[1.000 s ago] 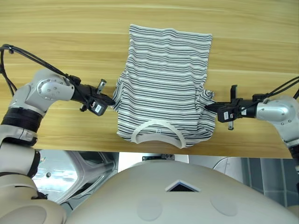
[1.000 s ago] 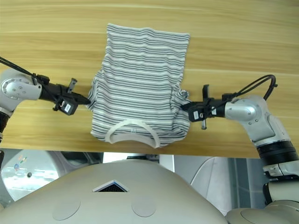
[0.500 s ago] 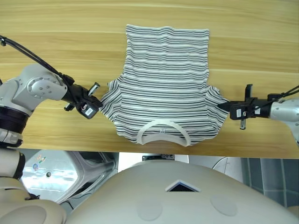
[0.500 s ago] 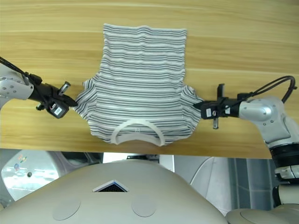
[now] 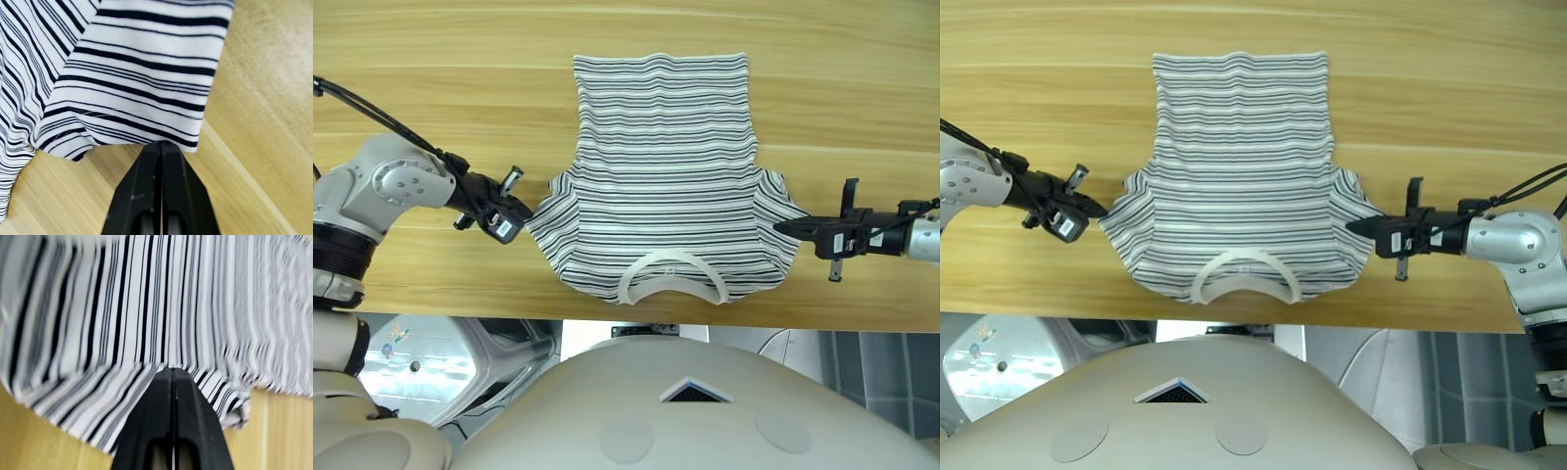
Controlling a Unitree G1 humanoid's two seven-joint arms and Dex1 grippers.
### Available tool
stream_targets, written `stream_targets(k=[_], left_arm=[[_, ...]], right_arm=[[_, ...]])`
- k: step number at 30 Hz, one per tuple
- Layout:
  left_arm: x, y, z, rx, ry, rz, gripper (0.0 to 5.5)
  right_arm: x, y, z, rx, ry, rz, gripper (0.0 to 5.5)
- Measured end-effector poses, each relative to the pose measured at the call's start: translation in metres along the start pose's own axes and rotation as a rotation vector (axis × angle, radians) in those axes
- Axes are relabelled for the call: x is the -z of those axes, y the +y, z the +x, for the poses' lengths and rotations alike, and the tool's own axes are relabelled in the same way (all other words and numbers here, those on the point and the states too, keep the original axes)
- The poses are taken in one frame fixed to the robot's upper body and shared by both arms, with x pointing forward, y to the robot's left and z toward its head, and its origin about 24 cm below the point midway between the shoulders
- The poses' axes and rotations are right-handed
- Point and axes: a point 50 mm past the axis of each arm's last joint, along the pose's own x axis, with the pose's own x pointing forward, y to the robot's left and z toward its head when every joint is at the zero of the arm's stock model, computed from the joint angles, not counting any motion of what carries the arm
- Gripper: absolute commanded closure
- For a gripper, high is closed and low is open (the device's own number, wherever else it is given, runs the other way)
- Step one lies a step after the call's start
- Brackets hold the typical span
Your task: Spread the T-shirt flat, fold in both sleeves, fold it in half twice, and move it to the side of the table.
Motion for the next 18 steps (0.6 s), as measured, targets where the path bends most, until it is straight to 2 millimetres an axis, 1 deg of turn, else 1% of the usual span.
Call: stream_targets(k=[3, 4, 5, 6, 9, 11, 14, 16, 18], left_arm=[[0.002, -0.002, 0.001, -0.014, -0.001, -0.011, 5.49], [0.002, -0.002, 0.001, -0.018, -0.003, -0.016, 5.29], [0.002, -0.001, 0.0, -0.028, -0.009, -0.024, 5.22], [0.003, 0.002, -0.004, -0.067, -0.021, -0.042, 5.01], [0.002, 0.012, -0.018, -0.166, -0.036, -0.061, 4.58], [0.003, 0.016, -0.032, -0.217, -0.013, -0.059, 4.22], [0.008, 0.017, -0.051, -0.278, 0.037, -0.073, 3.71], [0.005, 0.014, -0.06, -0.363, 0.007, -0.091, 3.38], [0.003, 0.005, -0.065, -0.409, -0.002, -0.101, 3.36]], right_arm=[[-0.005, -0.005, -0.003, 0.028, -0.018, 0.001, 5.5], [-0.007, -0.007, -0.005, 0.043, -0.025, -0.002, 5.5], [-0.008, -0.009, -0.005, 0.052, -0.033, 0.005, 5.5], [-0.011, -0.011, -0.006, 0.07, -0.052, 0.011, 5.5], [-0.011, -0.013, -0.008, 0.095, -0.053, 0.032, 5.5], [-0.01, -0.014, -0.008, 0.111, -0.062, 0.054, 5.17], [-0.009, -0.018, -0.009, 0.148, -0.065, 0.07, 4.63], [-0.008, -0.022, -0.009, 0.169, -0.066, 0.077, 4.26], [-0.006, -0.023, -0.011, 0.184, -0.061, 0.084, 3.86]])
